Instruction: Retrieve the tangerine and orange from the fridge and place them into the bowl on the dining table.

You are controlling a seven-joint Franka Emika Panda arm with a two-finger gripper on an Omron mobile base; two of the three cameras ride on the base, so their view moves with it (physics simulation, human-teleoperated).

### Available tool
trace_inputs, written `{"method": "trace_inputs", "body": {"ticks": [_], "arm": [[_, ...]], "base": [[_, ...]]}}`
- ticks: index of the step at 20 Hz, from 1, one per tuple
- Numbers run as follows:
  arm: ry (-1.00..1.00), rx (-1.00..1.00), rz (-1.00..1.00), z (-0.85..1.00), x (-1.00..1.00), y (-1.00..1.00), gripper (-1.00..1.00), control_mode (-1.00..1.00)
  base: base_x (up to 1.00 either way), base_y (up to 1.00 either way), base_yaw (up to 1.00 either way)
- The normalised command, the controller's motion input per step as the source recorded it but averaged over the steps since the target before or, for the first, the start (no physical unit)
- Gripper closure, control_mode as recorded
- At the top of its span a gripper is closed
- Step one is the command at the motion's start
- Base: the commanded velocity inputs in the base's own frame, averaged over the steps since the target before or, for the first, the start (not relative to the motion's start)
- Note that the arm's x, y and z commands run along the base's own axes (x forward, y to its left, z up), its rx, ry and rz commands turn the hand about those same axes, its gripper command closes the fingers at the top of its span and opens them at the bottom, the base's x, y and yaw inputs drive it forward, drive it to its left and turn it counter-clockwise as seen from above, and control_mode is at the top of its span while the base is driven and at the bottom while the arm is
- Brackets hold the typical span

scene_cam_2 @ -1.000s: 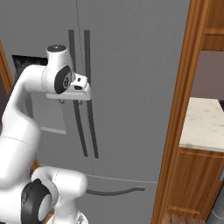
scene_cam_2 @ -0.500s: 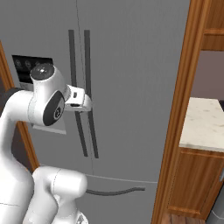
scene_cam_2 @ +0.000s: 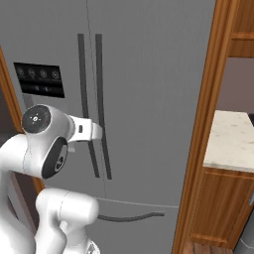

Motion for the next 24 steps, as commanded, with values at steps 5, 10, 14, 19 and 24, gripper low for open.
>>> {"method": "trace_inputs", "body": {"ticks": [5,10,14,19,24], "arm": [[-0.18,0.0,0.0,-0.24,-0.22,0.0,-1.0,-1.0],[-0.14,0.0,0.0,-0.3,-0.19,0.0,-1.0,-1.0],[-0.14,0.0,0.0,-0.44,-0.18,0.02,-1.0,-1.0],[-0.11,0.0,0.0,-0.43,-0.03,0.07,-1.0,-1.0],[-0.07,0.0,0.0,-0.37,0.0,0.1,-1.0,-1.0]], "base": [[0.0,0.0,0.0],[0.0,0.0,0.0],[0.0,0.0,0.0],[0.0,0.0,0.0],[0.0,0.0,0.0]]}}
